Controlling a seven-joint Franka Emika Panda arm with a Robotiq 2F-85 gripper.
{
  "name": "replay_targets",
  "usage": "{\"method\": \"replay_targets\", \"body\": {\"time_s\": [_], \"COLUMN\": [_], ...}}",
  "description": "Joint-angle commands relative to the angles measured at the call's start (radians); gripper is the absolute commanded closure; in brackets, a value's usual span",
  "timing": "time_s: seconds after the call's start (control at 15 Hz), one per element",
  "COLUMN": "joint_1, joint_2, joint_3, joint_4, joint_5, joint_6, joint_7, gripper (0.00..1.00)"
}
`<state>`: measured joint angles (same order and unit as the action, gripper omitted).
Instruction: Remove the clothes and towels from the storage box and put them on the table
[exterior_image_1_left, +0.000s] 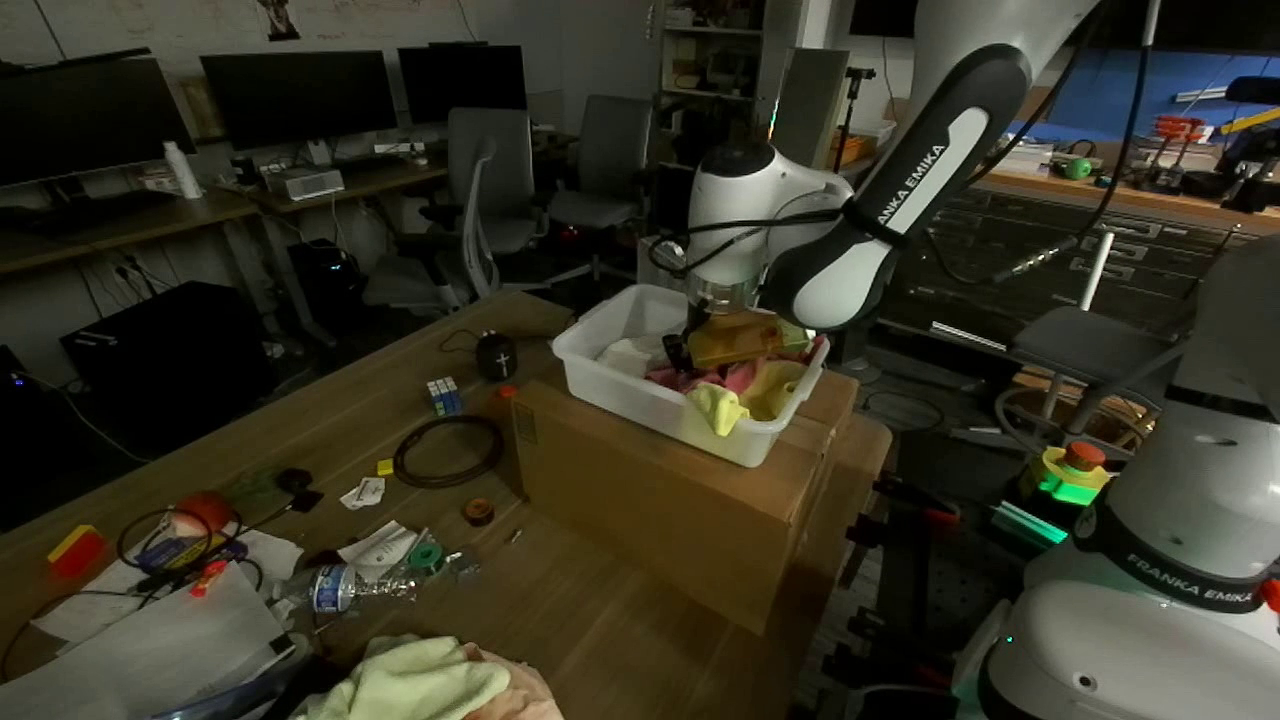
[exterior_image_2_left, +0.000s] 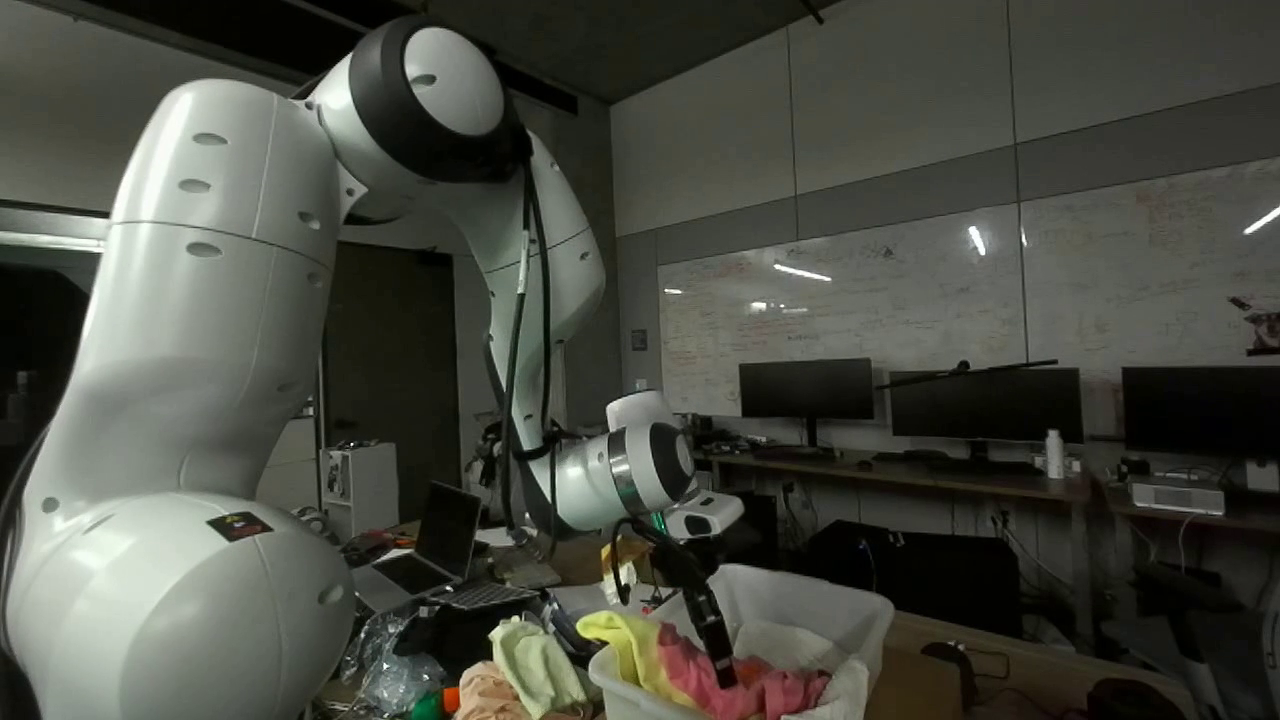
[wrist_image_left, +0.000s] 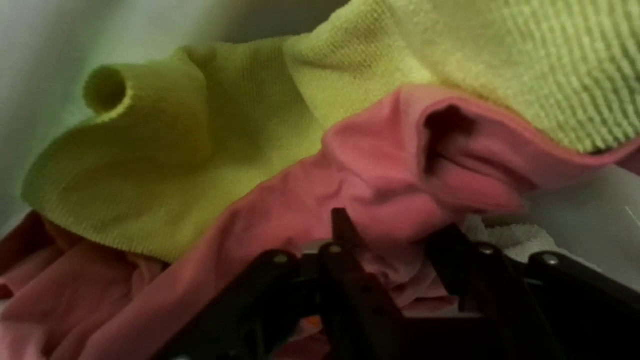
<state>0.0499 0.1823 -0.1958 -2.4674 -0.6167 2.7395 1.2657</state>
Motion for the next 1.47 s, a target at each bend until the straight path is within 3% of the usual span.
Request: {"method": "replay_targets", "body": {"time_s": [0.0,0.07,0.2,0.53,1.0,1.07,1.4], "joint_1": [0.008,0.007,0.007,0.01,0.007,-0.052,-0.069], "joint_2": [0.01,0.009,0.0,-0.059,-0.405,-0.46,-0.649], "joint_3": [-0.015,-0.015,-0.015,-0.013,0.011,0.081,0.175], "joint_4": [0.013,0.011,0.008,-0.019,-0.136,-0.149,-0.178], "joint_5": [-0.049,-0.053,-0.064,-0.089,-0.215,-0.19,0.045], "joint_6": [0.013,0.015,0.006,-0.002,-0.063,-0.08,-0.12], "joint_7": [0.055,0.06,0.08,0.142,0.397,0.406,0.317], "gripper": [0.87,0.94,0.99,0.96,0.97,0.97,0.97]}}
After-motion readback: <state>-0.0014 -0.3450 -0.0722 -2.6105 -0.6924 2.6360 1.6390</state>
